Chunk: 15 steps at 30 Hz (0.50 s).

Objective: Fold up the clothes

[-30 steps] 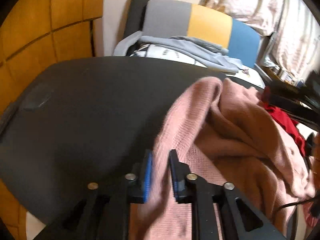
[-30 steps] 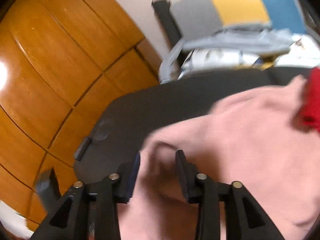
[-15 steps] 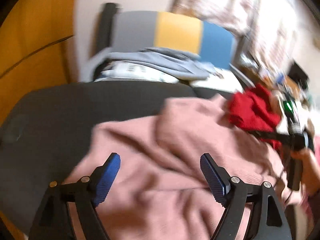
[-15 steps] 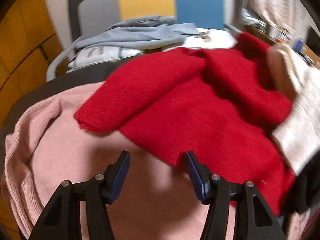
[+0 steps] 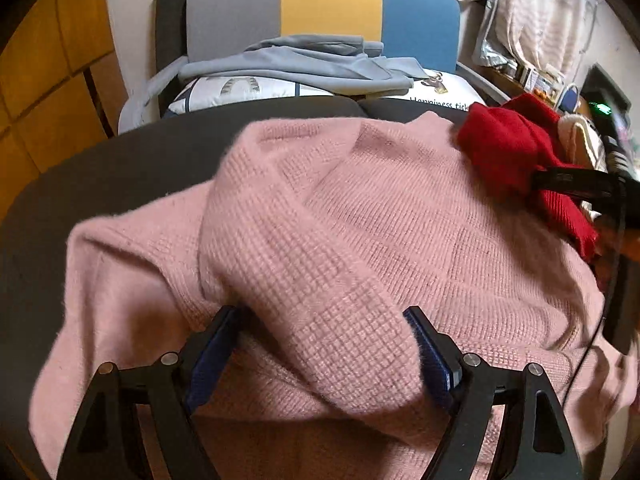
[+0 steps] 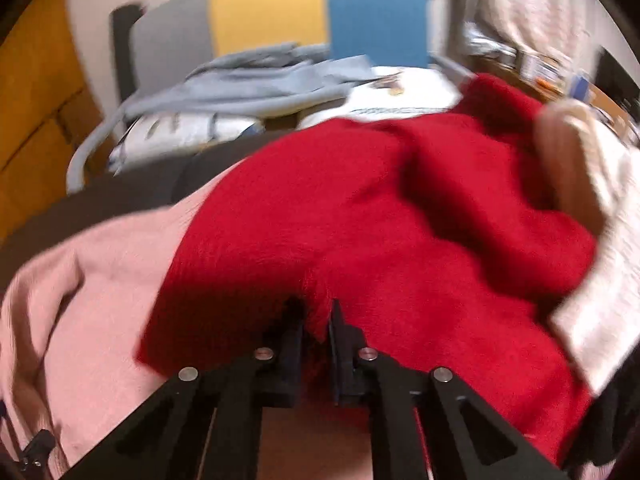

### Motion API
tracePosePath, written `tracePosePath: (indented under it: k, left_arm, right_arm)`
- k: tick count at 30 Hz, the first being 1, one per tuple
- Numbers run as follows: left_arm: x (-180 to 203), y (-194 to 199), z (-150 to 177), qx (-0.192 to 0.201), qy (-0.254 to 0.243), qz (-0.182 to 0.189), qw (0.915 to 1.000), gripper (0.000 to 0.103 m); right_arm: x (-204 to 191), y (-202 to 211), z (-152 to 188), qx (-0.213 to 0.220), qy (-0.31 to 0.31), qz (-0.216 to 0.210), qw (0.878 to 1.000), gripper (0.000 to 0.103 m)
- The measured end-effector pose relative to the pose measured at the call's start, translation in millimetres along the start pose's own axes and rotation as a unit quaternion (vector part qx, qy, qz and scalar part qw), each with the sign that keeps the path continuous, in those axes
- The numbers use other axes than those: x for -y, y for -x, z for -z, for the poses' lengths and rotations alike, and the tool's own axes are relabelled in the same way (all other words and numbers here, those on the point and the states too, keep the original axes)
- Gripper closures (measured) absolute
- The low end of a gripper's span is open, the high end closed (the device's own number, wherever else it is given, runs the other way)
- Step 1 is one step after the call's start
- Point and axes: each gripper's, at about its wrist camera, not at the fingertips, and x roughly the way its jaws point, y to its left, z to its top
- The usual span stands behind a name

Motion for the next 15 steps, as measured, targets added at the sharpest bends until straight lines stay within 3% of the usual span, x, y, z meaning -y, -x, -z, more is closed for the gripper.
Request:
tracePosePath:
  k: [7,15]
  left_arm:
    - [7.6,-7.3,1.1,0.001,-0.013,-0.015,0.9998,0.016]
    - [2.8,-10.4,5.3,0.0,-0.001,-0.006,1.0,0.014]
  right_arm:
    - [104.9,41.7,7.4,0.036,-0.063,0.097,0.993,0.095]
    - [226.5,101.1,18.6,0.071,-0.135,0.22,0.963,0.095]
